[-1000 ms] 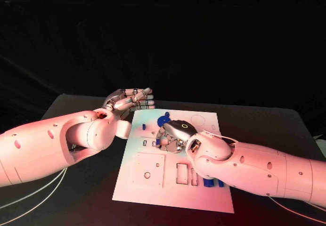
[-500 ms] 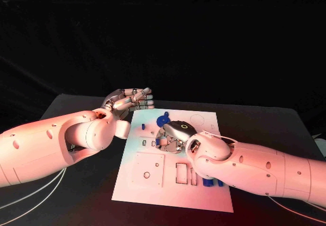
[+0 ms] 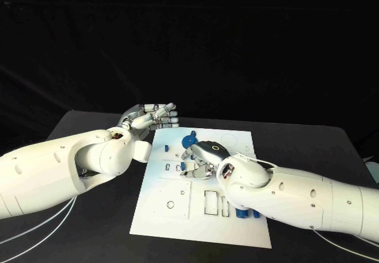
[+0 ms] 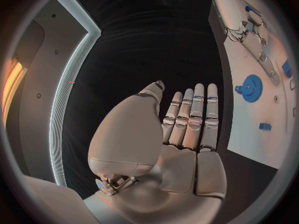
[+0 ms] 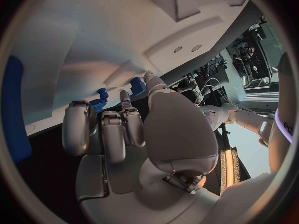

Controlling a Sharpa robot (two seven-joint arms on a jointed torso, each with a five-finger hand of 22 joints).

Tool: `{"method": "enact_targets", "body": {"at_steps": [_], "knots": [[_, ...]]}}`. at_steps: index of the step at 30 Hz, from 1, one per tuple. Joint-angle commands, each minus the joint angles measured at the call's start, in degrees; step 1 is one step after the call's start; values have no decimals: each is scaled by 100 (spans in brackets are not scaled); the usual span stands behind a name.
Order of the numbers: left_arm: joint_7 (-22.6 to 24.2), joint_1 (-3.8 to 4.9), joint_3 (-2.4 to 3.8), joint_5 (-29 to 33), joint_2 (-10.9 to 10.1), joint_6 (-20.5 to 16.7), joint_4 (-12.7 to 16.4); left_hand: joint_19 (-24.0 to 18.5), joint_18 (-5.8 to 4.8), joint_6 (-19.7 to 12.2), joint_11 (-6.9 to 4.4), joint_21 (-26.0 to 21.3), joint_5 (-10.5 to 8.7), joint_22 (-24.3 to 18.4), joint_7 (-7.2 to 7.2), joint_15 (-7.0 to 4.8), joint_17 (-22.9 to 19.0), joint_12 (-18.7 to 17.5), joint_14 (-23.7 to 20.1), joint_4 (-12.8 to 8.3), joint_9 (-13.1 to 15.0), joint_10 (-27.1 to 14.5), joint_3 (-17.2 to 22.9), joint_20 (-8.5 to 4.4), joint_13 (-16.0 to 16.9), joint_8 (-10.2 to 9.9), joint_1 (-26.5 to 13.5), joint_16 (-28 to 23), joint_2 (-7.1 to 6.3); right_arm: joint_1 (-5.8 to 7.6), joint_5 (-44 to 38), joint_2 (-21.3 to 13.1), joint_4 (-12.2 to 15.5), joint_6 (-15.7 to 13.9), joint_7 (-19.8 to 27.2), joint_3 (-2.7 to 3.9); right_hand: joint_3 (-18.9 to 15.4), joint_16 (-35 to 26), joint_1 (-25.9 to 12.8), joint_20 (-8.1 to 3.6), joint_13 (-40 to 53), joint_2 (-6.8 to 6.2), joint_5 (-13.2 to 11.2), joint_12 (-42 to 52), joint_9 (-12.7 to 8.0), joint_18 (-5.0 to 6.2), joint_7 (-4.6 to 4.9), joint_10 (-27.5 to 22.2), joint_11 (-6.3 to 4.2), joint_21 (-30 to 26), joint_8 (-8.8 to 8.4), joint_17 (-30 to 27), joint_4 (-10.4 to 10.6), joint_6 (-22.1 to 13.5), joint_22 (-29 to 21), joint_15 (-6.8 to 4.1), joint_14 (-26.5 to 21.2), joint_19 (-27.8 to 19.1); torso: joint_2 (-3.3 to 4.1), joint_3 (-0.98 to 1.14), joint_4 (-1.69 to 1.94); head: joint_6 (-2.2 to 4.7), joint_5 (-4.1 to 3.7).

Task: Assemble the parts on the task board

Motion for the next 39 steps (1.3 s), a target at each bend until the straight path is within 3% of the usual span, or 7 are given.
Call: {"method": "enact_targets", "body": {"at_steps": [1, 9, 19, 21, 24, 30, 39], "knots": [[-72, 4, 4, -122, 4, 43, -16, 2, 71, 18, 21, 61, -28, 8, 18, -7, 22, -19, 65, -24, -5, 31, -19, -13, -2, -19, 56, -25, -22, -4, 50, -66, 109, -428, 97, -1, -454, -34, 87, 84, 468, -48, 15, -133, -55, -11, 88, -132, 80, -70, -17, 1319, 266, -285, 262, 85, 550, -17, -3, 4, 4, 1, 3], [-762, 4, 3, -1100, -5, 338, -228, 617, 82, 564, -265, 599, -18, 238, -172, -339, 344, 228, 1002, 66, 56, 853, -21, -301, 115, 142, -6, 351, -70, 114, 772, -565, 615, -1043, 753, 37, -602, -63, 313, 115, 393, 66, 127, -186, -28, 15, 79, -189, 79, -166, 37, 1249, 408, -215, 205, 88, 531, -65, -26, 4, -4, 31, 16], [-2453, 5, 3, -3406, 62, 1425, -573, 1570, 75, 1082, -766, 1861, -8, 915, -581, -924, 1705, 771, 2679, 174, 155, 2035, 271, -884, 503, 277, -69, 2048, -214, 581, 2682, -1714, 1255, -689, 1622, 85, -522, -156, 526, 45, 293, 361, 322, -271, 72, 85, -40, -276, -27, -486, 189, 1050, 311, 163, -15, -2, 478, -246, -145, 24, -49, 10, 50], [-2816, 5, 3, -4006, 120, 1535, -622, 2244, -95, 1253, -944, 3310, 7, 2466, -742, -1060, 4753, 1185, 2824, 117, 297, 2153, 388, -1128, 948, 350, -328, 5160, -222, 661, 2923, -1960, 1321, -709, 1699, 87, -535, -145, 546, 23, 322, 385, 569, -237, 81, 73, -55, -241, -46, -452, 195, 1079, 294, 184, 22, -22, 486, -213, -178, 33, -63, -2, 49], [-3219, 5, 3, -4708, 231, 1604, -686, 3507, -548, 1401, -1033, 5331, 13, 5464, -851, -1171, 6878, 1805, 2917, 109, 559, 2120, 493, -1335, 1609, 486, -536, 7126, -218, 712, 3114, -2197, 1360, -741, 1726, 88, -564, -139, 527, 15, 373, 380, 645, -183, 87, 64, -62, -189, -51, -427, 199, 1095, 300, 196, 47, -28, 491, -190, -209, 43, -73, -19, 72], [-4014, 6, 5, -5542, 445, 1992, -827, 4196, -824, 1303, -1021, 6275, -21, 7173, -846, -1164, 8087, 3058, 3039, 160, 955, 1824, 481, -1378, 2949, 568, -960, 8147, -280, 745, 3238, -2415, 1377, -771, 1699, 88, -588, -152, 506, 8, 371, 384, 686, -181, 96, 69, -72, -185, -60, -450, 213, 1068, 310, 225, 34, -34, 484, -197, -229, 76, -105, -59, 119], [-4876, 8, 7, -6130, 795, 2462, -998, 4408, -915, 1257, -1068, 6498, -28, 7663, -917, -1200, 8306, 5224, 3100, 191, 1573, 2020, 316, -1403, 5196, 867, -1342, 8321, -292, 754, 3280, -2524, 1370, -795, 1597, 88, -607, -160, 501, 1, 359, 385, 743, -191, 104, 73, -81, -192, -68, -474, 223, 1053, 311, 244, 22, -42, 480, -205, -233, 86, -97, -105, 155]]}}
